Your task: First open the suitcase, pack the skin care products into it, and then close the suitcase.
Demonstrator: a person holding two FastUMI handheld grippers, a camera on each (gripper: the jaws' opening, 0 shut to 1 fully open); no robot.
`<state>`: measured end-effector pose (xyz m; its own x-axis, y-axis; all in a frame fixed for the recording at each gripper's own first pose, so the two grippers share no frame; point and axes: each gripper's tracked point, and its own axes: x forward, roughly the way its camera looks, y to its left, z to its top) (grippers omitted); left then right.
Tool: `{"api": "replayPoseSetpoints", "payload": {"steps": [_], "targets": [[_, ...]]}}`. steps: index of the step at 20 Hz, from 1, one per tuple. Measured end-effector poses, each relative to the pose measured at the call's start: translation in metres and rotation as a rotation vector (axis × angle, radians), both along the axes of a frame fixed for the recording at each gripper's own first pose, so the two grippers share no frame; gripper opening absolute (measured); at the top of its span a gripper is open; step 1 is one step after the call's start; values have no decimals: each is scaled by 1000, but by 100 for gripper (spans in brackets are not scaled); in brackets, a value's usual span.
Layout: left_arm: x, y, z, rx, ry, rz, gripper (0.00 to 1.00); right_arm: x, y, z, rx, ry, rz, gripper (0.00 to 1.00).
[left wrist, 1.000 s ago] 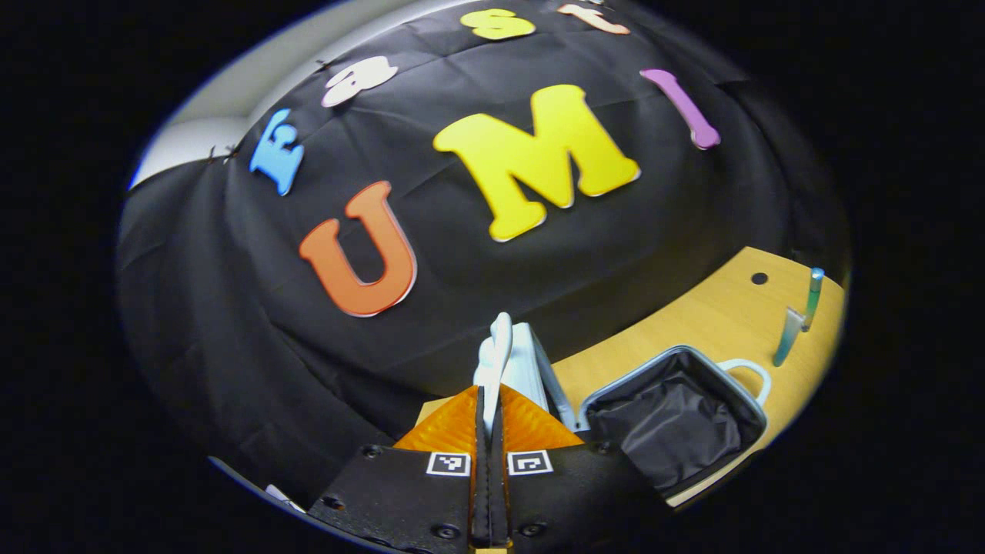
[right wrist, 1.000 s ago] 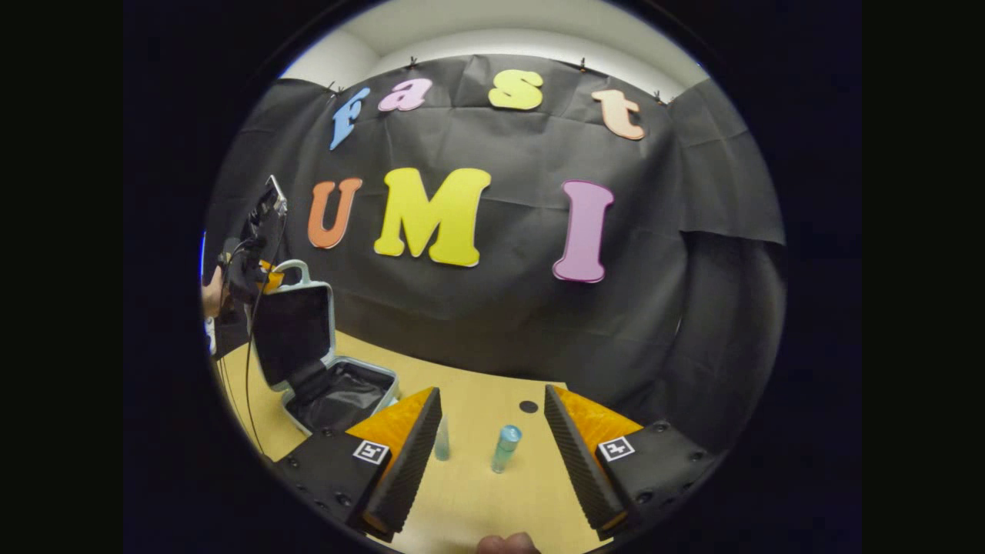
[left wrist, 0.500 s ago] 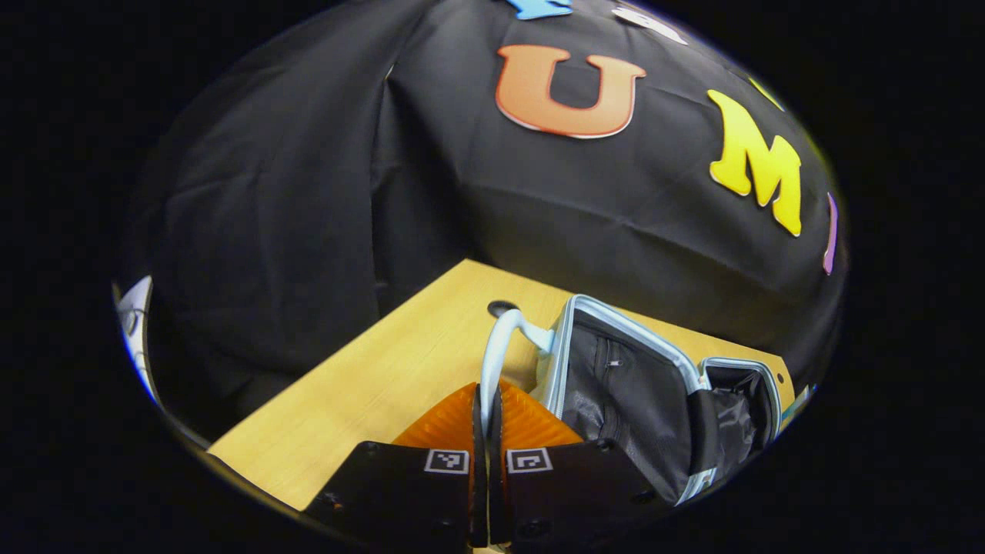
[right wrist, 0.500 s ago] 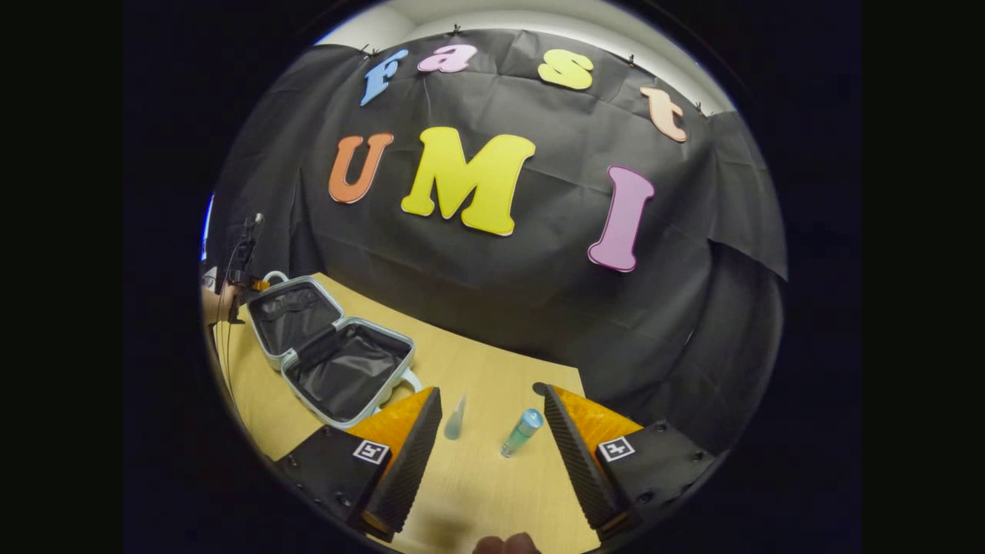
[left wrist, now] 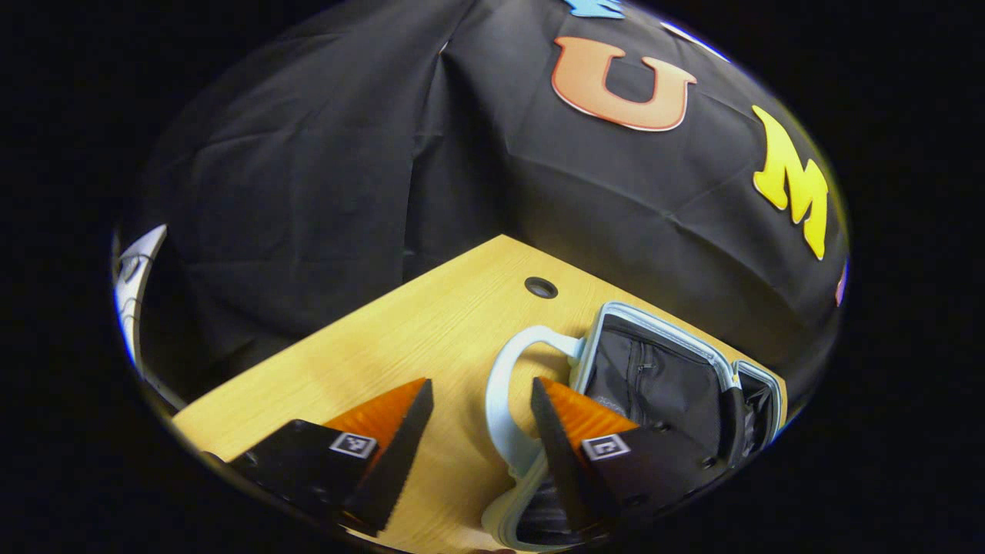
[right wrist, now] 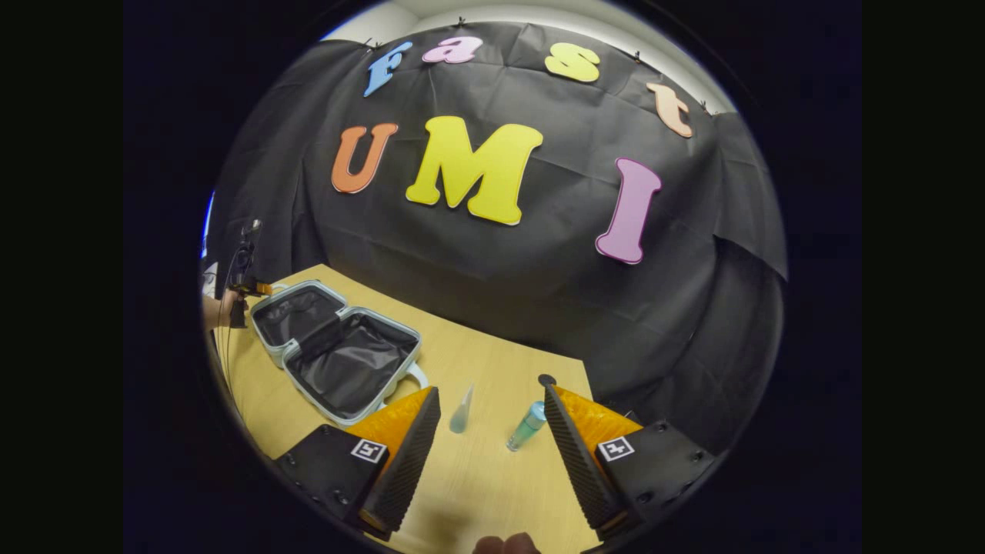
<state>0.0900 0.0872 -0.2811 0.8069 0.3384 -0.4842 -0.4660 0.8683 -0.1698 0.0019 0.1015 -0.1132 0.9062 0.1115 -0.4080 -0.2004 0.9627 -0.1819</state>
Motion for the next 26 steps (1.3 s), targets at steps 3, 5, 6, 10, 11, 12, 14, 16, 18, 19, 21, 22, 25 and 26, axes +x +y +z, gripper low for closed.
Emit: {"api": "replayPoseSetpoints", "payload": {"steps": [3,5,6,10,11,12,14,16,18,19,21,22,25,26], "targets": [[2,-24,104,225,-179,-14,98,-2,8,3,30,-18,30,81],[0,-56,166,335,-275,-55,97,-1,6,6,56,-35,37,81],[-3,-89,197,343,-313,-105,97,-3,0,9,76,-49,34,81],[-14,-194,235,318,-402,-196,97,-8,-31,24,149,-104,-4,81],[-17,-210,238,342,-401,-192,87,-11,-40,27,159,-116,-13,81],[-23,-229,240,354,-395,-183,97,-12,-50,29,162,-129,-25,81],[-31,-298,247,309,-457,-190,97,-16,-81,29,169,-153,-58,80],[-28,-379,231,268,-460,-286,87,-21,-114,24,178,-151,-99,80],[-38,-460,201,247,-426,-402,98,-24,-142,14,173,-139,-122,80],[-40,-483,189,235,-409,-433,98,-27,-156,7,163,-126,-136,81],[-44,-541,145,213,-330,-530,98,-34,-185,-9,144,-100,-166,81],[-46,-560,128,188,-299,-560,98,-37,-195,-14,137,-91,-178,81],[-37,-604,64,208,-162,-644,98,-48,-214,-31,116,-53,-190,81],[-31,-612,44,203,-128,-659,98,-51,-220,-34,110,-42,-192,81]]}}
